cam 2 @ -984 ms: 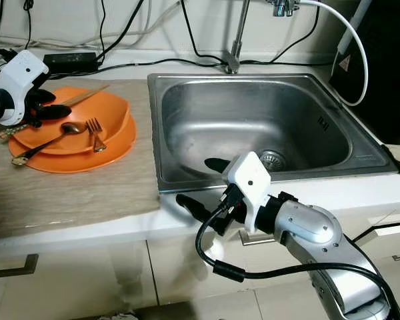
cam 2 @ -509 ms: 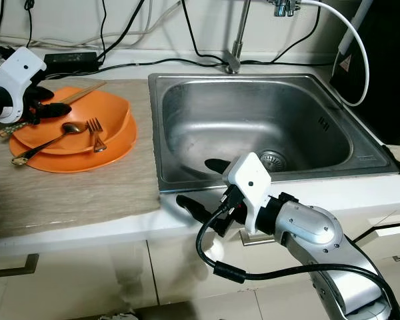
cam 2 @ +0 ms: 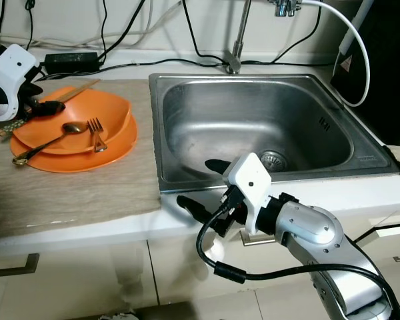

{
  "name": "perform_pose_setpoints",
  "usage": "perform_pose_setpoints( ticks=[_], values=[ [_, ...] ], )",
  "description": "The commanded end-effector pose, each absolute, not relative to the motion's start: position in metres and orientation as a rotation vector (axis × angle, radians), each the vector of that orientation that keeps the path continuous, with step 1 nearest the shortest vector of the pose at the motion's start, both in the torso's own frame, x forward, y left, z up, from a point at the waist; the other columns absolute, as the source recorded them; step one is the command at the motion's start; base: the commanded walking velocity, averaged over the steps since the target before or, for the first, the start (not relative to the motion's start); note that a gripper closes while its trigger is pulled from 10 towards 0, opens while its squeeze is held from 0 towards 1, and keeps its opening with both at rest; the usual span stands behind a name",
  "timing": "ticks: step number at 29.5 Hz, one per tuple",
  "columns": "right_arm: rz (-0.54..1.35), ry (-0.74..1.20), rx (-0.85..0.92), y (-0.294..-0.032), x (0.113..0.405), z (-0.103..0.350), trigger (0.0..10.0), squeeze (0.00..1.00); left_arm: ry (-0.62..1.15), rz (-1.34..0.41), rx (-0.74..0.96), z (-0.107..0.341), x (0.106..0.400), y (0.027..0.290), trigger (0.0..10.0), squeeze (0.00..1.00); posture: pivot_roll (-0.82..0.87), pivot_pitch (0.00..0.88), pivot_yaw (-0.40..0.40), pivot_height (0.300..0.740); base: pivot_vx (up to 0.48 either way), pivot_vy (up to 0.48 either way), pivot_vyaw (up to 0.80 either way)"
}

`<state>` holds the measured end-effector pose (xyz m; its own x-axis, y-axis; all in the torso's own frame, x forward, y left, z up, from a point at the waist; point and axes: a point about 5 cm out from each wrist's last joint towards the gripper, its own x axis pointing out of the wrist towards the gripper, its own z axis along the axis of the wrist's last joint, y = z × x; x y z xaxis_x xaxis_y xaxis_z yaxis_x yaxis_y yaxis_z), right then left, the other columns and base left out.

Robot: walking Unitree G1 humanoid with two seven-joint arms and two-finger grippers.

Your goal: Kitchen organization

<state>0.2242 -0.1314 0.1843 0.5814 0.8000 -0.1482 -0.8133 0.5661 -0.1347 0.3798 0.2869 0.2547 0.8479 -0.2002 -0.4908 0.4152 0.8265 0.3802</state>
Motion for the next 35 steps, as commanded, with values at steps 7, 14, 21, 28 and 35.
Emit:
perform_pose_setpoints(
  ticks=[7, 14, 21, 28, 35],
  values=[
    [0.939, 0.078, -0.213, -0.135, 0.223, 0.185, 10.0, 0.00, 0.471, -0.365, 0.502, 0.251, 0.383, 0.280, 10.0, 0.00, 0.00, 0.018, -0.019, 0.740, 0.000, 0.000, 0.00],
    [0.937, 0.080, -0.215, -0.136, 0.223, 0.185, 10.0, 0.00, 0.494, -0.381, 0.524, 0.248, 0.382, 0.280, 9.8, 0.00, 0.00, 0.019, -0.019, 0.740, 0.000, 0.000, 0.00],
    [0.934, 0.081, -0.220, -0.137, 0.224, 0.185, 10.0, 0.00, 0.455, -0.405, 0.500, 0.259, 0.383, 0.277, 10.0, 0.00, 0.00, 0.021, -0.021, 0.740, 0.000, 0.000, 0.00],
    [0.935, 0.080, -0.223, -0.137, 0.224, 0.185, 10.0, 0.00, 0.505, -0.453, 0.552, 0.256, 0.380, 0.275, 10.0, 0.00, 0.01, 0.022, -0.021, 0.740, 0.000, 0.000, 0.00],
    [0.935, 0.080, -0.225, -0.137, 0.224, 0.186, 10.0, 0.00, 0.592, -0.439, 0.562, 0.249, 0.380, 0.276, 10.0, 0.00, 0.01, 0.023, -0.015, 0.740, 0.000, 0.000, 0.00]
  ],
)
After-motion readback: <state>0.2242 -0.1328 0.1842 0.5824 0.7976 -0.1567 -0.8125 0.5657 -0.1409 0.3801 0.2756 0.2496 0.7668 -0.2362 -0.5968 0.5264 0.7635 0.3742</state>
